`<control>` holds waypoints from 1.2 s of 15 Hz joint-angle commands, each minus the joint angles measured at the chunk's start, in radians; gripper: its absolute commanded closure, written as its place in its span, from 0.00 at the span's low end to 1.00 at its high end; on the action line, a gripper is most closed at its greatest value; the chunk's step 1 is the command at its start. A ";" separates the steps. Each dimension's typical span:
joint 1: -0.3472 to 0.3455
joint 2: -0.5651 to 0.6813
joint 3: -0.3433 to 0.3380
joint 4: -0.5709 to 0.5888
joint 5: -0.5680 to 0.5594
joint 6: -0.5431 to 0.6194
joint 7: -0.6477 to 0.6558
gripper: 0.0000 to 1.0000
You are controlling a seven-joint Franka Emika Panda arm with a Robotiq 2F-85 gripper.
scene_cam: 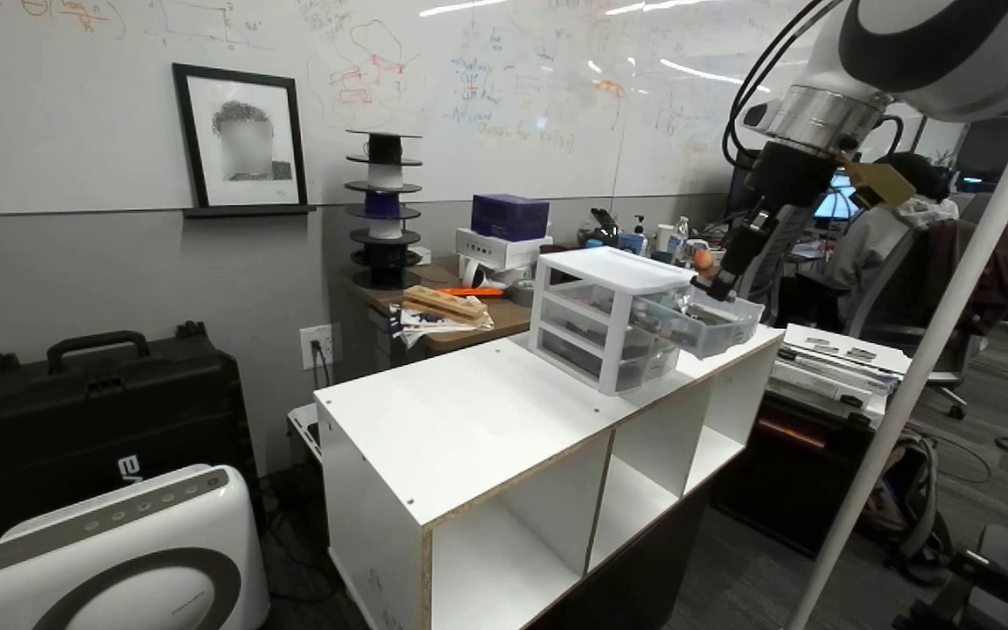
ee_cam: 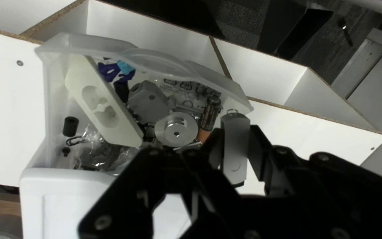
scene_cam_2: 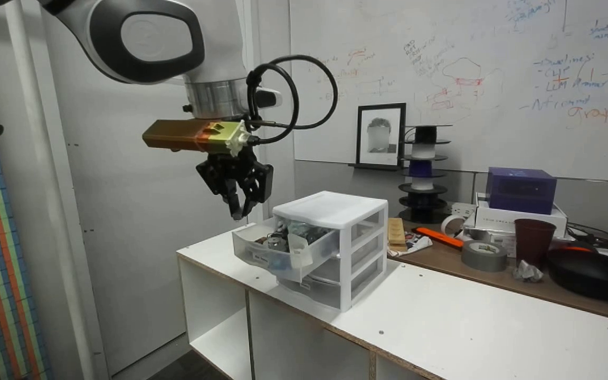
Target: Put the object to the right inside the drawer
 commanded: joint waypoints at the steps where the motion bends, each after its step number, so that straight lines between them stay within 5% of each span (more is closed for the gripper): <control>1: -0.008 0.022 -0.013 0.002 -0.011 0.112 0.007 0.94; 11: -0.068 0.164 -0.013 0.032 -0.098 0.210 0.097 0.94; 12: -0.071 0.162 -0.013 0.029 -0.099 0.199 0.094 0.51; 13: -0.073 0.162 -0.012 0.029 -0.103 0.198 0.102 0.50; 18: -0.064 0.118 0.000 0.042 -0.046 0.203 0.083 0.14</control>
